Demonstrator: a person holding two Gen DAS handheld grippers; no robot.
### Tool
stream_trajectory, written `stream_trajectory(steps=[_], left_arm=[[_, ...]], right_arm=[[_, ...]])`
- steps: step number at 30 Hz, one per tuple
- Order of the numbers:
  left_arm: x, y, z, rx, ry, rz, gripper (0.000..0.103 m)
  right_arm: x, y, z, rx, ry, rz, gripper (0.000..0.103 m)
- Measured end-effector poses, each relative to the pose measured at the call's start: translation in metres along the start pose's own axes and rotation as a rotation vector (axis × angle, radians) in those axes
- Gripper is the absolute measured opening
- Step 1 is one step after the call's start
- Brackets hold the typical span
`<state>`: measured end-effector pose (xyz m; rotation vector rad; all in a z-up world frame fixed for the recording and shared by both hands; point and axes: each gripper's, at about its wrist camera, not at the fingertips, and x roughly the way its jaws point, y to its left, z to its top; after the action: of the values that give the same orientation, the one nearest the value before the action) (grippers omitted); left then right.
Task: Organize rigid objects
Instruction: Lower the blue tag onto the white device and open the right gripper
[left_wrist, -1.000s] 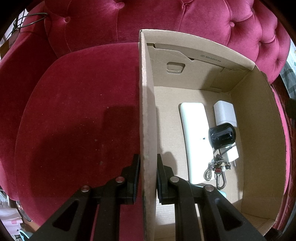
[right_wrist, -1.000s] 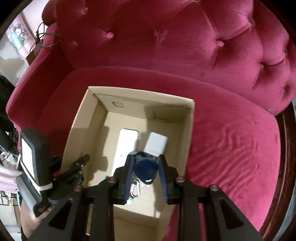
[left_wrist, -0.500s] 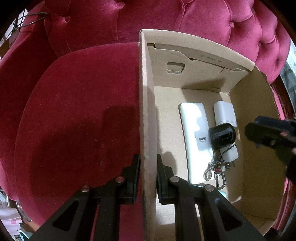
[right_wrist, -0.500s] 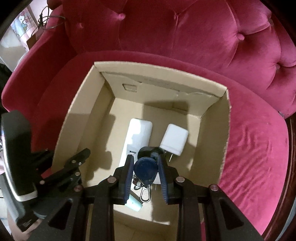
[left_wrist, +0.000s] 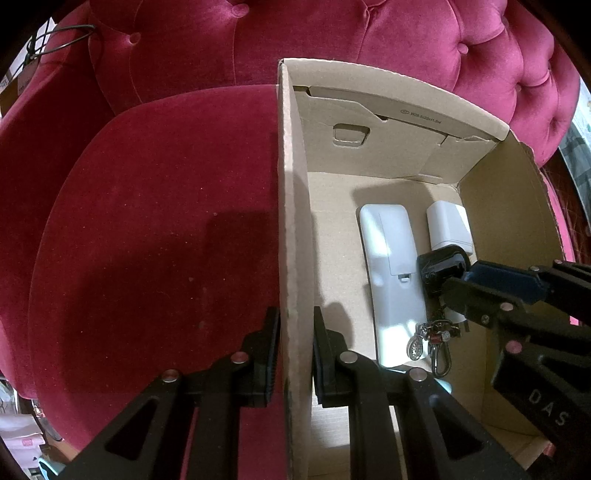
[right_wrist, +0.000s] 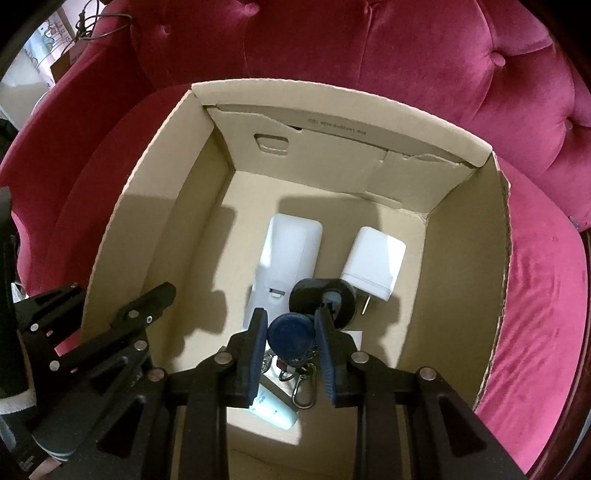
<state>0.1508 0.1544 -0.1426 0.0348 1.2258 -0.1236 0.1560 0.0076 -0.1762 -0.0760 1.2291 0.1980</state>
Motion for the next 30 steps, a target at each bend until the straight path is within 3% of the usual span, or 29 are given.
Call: stream_trajectory(steps=[12, 14, 19, 30], left_arm=[[0.000, -0.002, 0.001, 0.001, 0.000, 0.004, 0.017], [0.000, -0.002, 0.001, 0.002, 0.000, 0.005, 0.017], [0.000, -0.002, 0.001, 0.003, 0.000, 0.006, 0.017], [0.001, -0.004, 0.001, 0.005, -0.001, 0.012, 0.017]], right_arm=[[-0.002, 0.002, -0.003, -0.006, -0.008, 0.002, 0.029], [-0.003, 0.001, -0.003, -0.002, -0.015, 0.002, 0.038], [-0.012, 0.001, -0.003, 0.006, -0.045, -0.008, 0.049], [-0.042, -0.004, -0.009, 0.029, -0.106, -0.049, 0.061]])
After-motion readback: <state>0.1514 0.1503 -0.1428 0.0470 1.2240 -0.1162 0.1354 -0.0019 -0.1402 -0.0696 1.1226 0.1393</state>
